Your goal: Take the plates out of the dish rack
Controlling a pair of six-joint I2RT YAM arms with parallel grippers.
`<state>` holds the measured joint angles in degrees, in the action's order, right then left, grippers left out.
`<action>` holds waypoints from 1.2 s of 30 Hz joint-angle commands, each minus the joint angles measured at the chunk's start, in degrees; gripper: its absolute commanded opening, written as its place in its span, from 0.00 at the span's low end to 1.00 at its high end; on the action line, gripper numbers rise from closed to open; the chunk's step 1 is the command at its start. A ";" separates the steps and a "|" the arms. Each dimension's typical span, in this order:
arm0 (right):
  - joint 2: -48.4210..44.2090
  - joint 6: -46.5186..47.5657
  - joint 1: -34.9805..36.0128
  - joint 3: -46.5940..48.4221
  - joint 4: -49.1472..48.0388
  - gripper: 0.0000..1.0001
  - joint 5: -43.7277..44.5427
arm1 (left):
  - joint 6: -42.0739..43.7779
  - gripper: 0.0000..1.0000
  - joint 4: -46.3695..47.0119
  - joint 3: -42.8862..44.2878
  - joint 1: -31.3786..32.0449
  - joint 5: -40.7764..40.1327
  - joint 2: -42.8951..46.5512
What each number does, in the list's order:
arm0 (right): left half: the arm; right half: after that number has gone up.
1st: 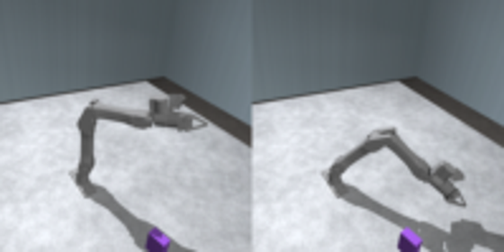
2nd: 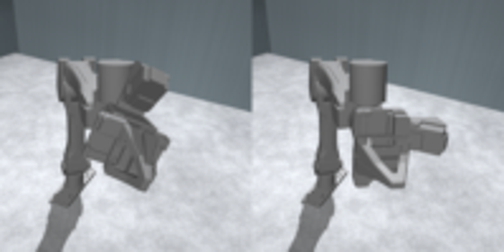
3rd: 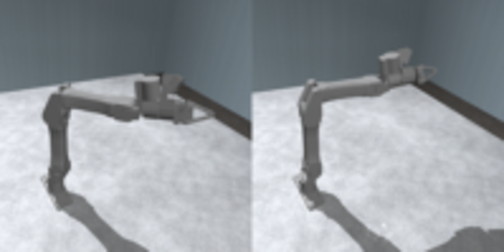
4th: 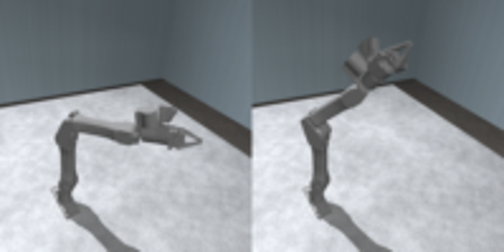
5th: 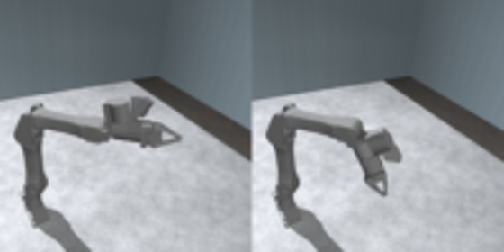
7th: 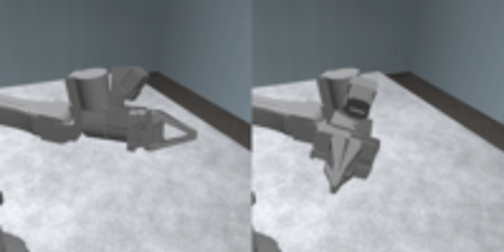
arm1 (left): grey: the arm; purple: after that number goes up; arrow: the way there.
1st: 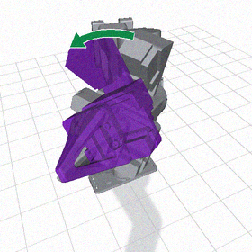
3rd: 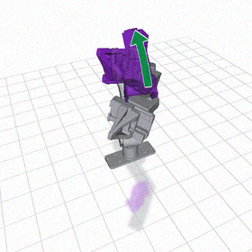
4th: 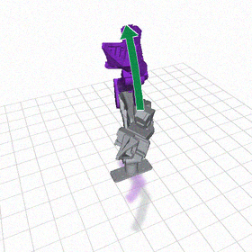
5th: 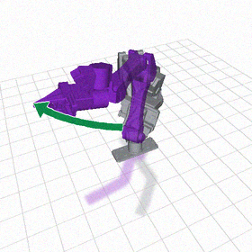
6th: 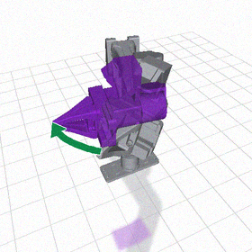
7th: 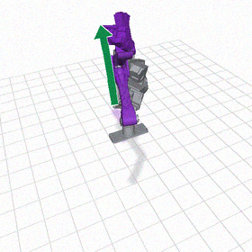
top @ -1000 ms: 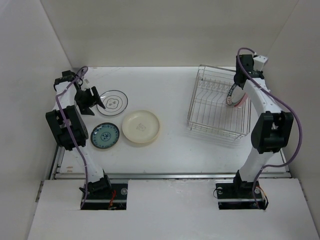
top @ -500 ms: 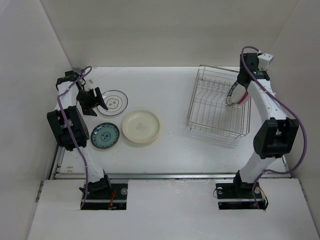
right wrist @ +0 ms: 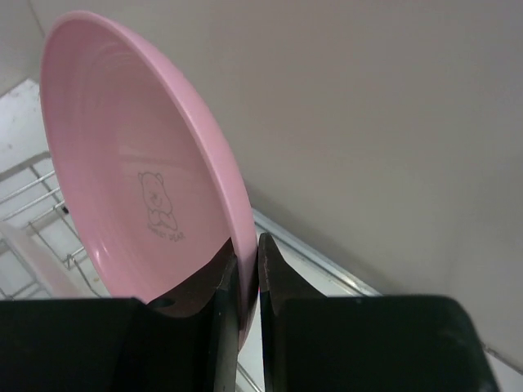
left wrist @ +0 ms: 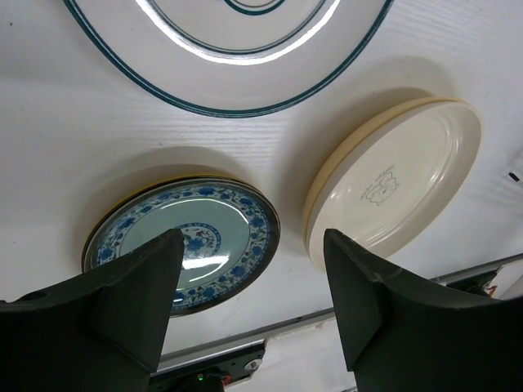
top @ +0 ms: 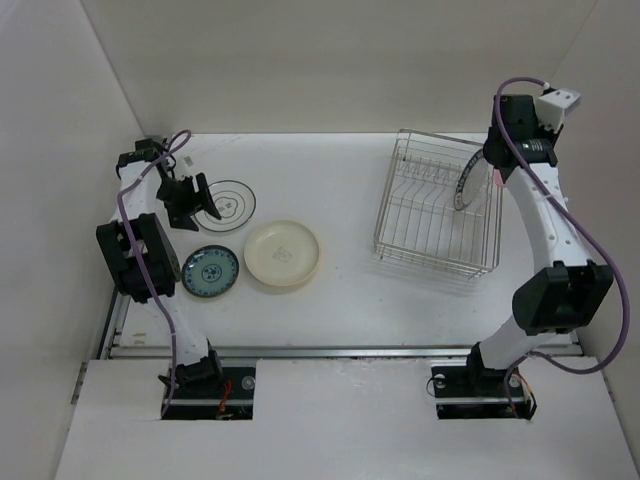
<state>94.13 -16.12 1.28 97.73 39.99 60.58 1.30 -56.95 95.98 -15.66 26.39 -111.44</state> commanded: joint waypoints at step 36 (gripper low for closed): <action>19.76 3.29 36.95 -3.51 -25.39 0.00 -91.86 | 13.29 0.89 -8.53 -11.34 9.95 -14.08 22.84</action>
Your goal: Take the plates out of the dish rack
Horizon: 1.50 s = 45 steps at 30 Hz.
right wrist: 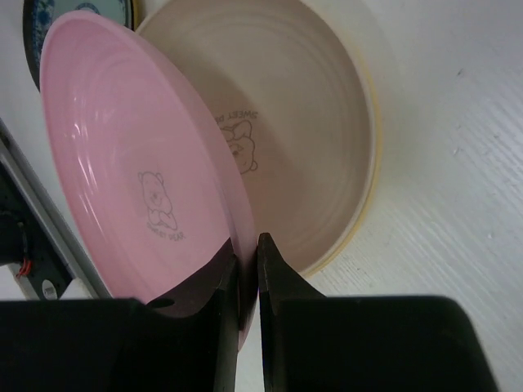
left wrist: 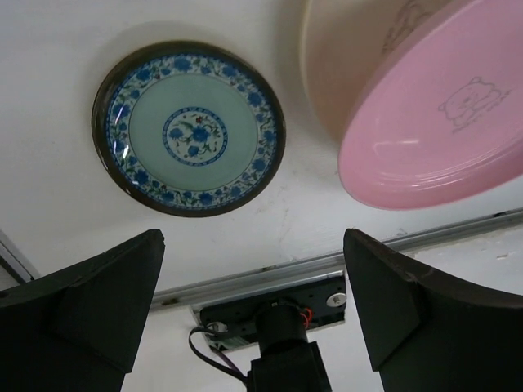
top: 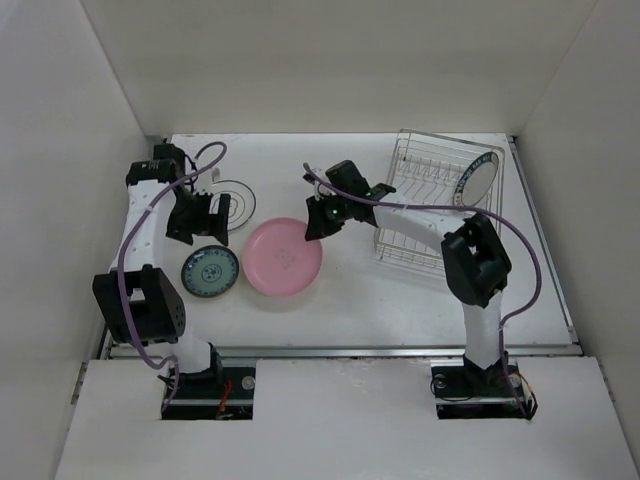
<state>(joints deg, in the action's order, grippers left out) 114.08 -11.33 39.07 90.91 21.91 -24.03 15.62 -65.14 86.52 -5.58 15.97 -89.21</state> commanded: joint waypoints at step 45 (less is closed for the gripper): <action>6.42 -2.03 -3.74 3.48 -3.55 0.61 -1.03 | -0.50 0.89 2.39 -5.05 5.14 -7.09 -6.06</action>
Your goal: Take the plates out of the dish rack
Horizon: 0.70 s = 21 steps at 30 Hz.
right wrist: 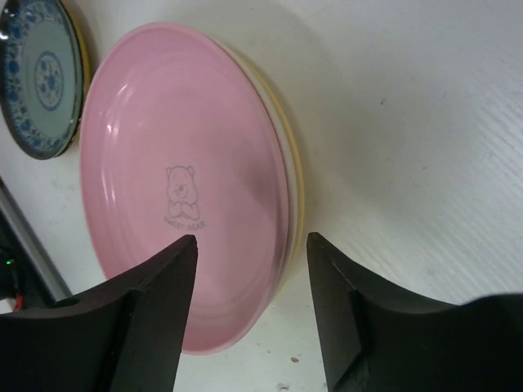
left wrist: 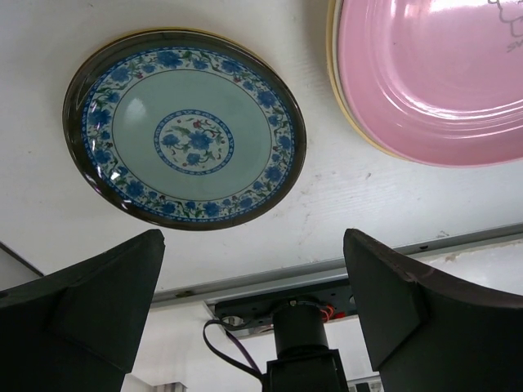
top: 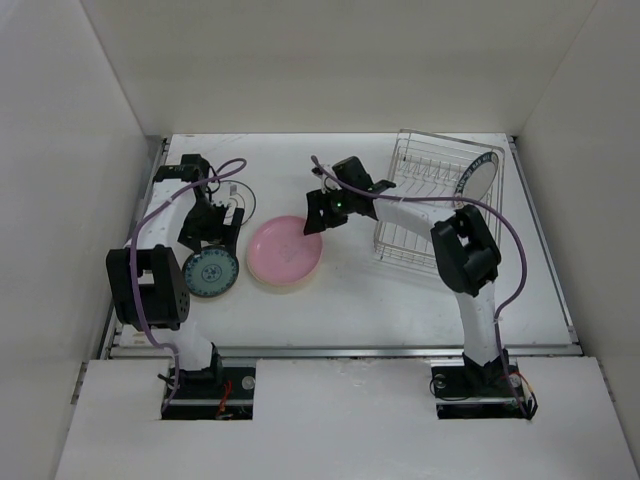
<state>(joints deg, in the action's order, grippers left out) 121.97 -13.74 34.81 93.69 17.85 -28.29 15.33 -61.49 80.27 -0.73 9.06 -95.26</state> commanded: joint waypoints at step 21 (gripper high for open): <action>-1.83 0.38 2.11 0.18 6.15 0.39 20.03 | -0.74 0.89 -1.26 1.21 0.82 -0.18 0.52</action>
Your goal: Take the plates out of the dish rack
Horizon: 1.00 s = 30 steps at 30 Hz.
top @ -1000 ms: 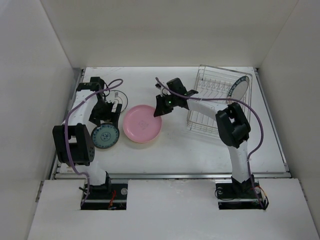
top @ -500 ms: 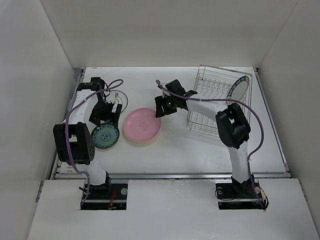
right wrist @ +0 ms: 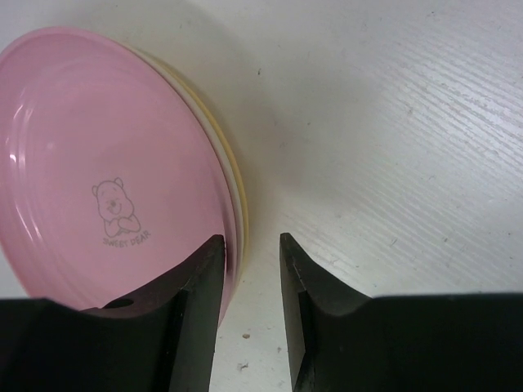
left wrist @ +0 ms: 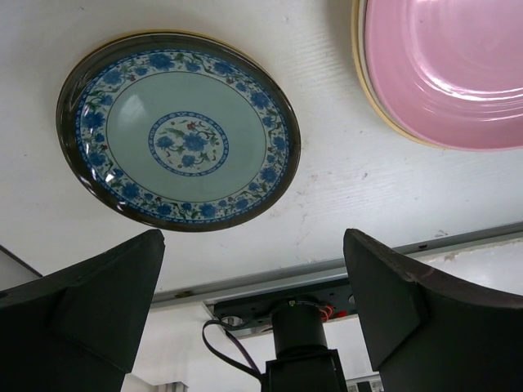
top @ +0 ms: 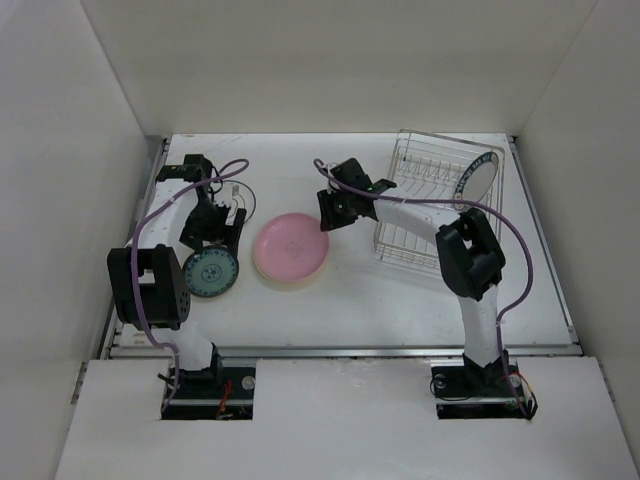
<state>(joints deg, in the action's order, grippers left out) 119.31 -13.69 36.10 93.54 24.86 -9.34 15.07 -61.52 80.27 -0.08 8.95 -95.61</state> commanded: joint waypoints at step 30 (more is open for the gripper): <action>-28.44 -6.16 -30.42 3.93 19.26 1.00 31.59 | -1.01 0.89 -0.01 -2.22 0.16 -0.60 11.06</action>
<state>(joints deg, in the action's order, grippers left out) 85.97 -16.82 12.03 98.91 35.75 18.15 14.52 -61.17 79.33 -0.08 8.82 -87.02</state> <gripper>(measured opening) 0.998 0.891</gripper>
